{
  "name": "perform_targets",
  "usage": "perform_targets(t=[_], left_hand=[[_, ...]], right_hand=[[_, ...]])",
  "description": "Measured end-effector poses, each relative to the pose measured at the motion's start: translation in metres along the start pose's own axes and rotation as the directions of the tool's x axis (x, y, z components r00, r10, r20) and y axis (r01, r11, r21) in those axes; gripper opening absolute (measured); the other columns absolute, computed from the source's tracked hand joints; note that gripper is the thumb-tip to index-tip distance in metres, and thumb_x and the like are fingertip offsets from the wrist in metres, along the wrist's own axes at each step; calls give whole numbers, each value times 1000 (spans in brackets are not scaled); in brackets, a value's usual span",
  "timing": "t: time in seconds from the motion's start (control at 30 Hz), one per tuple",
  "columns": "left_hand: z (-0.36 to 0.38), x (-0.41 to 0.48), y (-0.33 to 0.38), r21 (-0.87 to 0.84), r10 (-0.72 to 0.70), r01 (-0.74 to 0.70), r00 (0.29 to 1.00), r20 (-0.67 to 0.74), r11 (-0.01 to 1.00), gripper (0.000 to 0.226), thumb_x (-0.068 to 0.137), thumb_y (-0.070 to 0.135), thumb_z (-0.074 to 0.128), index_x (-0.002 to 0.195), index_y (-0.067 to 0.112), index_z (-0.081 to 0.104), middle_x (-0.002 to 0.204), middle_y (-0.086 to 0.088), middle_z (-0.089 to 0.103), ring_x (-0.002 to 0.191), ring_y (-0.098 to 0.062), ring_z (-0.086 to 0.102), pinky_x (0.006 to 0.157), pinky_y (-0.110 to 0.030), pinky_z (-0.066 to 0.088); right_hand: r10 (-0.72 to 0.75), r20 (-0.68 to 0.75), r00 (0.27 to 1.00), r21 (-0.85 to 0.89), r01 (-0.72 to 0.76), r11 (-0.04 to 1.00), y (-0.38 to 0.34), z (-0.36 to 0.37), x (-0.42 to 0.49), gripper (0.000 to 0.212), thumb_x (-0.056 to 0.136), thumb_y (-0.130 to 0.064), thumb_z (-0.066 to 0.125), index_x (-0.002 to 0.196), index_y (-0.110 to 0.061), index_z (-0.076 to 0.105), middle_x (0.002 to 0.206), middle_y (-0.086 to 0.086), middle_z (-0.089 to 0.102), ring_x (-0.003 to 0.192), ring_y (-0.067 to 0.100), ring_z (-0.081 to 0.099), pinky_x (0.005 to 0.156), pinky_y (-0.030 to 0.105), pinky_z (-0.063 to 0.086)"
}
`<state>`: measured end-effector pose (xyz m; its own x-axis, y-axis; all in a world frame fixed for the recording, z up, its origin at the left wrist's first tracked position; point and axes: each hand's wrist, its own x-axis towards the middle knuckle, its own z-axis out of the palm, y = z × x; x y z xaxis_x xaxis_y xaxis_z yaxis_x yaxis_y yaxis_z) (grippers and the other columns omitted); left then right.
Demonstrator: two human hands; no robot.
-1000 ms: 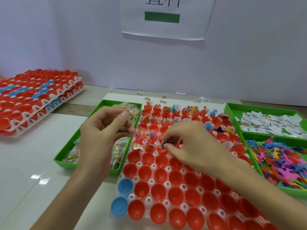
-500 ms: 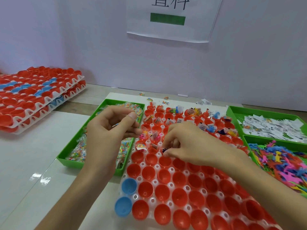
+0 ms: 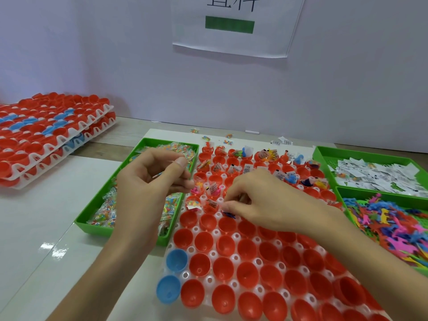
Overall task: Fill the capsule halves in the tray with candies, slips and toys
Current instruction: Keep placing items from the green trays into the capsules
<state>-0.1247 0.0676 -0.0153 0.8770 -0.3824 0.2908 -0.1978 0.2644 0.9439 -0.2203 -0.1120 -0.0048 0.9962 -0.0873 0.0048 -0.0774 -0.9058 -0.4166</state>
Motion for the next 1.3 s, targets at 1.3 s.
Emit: perform_targets(t=[1.3], left_hand=[[-36,33,-23,851,-104,-194,955,278,489,17,85,22,78,100,29,77,93,16,67,82,1,59,69,-21,45]], right_hand=[[340,-566,751,257,-230,938,88,-91,-52,7,90,-26,70,91,-30,76,80,-10,74,69,5,68,66,21,50]])
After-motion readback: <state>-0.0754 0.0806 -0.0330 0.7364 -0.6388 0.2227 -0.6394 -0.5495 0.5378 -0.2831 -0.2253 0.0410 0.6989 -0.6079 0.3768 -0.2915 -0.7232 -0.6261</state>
